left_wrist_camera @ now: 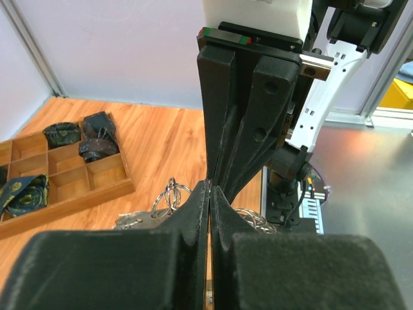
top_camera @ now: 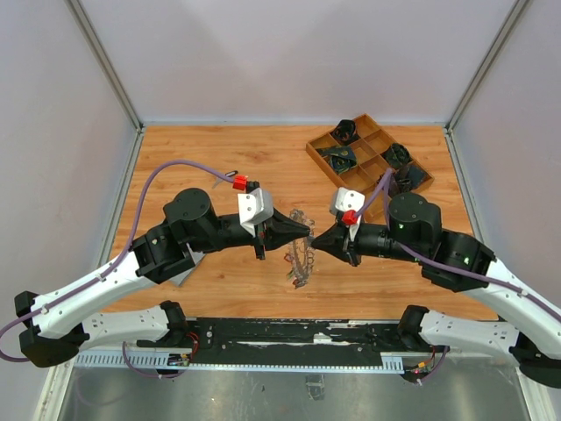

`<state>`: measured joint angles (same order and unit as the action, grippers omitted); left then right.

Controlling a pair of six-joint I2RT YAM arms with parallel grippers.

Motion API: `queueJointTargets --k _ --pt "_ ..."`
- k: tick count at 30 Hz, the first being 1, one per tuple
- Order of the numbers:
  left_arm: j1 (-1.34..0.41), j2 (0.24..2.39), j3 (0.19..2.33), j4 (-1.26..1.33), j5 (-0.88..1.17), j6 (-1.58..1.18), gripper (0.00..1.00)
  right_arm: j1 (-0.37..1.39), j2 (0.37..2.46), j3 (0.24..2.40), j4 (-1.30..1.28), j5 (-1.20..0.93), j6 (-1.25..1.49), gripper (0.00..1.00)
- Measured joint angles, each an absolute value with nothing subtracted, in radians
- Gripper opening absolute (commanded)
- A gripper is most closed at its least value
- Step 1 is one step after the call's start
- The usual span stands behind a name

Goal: Put the keys on the keyring

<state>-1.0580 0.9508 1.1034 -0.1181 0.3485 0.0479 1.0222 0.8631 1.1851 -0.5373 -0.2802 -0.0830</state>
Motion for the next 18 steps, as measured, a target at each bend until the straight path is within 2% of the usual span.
queueJointTargets --k 3,8,13,18 --pt "-1.058 0.951 1.103 -0.11 0.348 0.048 0.01 1.022 0.847 1.185 -0.538 -0.281 -0.084 0.17" --pt "-1.058 0.95 1.103 -0.089 0.349 0.047 0.0 1.022 0.767 1.178 -0.502 -0.279 -0.088 0.19" --pt "-1.058 0.947 1.103 -0.069 0.36 0.038 0.0 1.022 0.657 1.133 -0.392 -0.294 -0.091 0.16" --pt "-1.058 0.932 1.103 -0.038 0.38 0.016 0.01 1.022 0.667 1.133 -0.315 -0.357 -0.091 0.13"
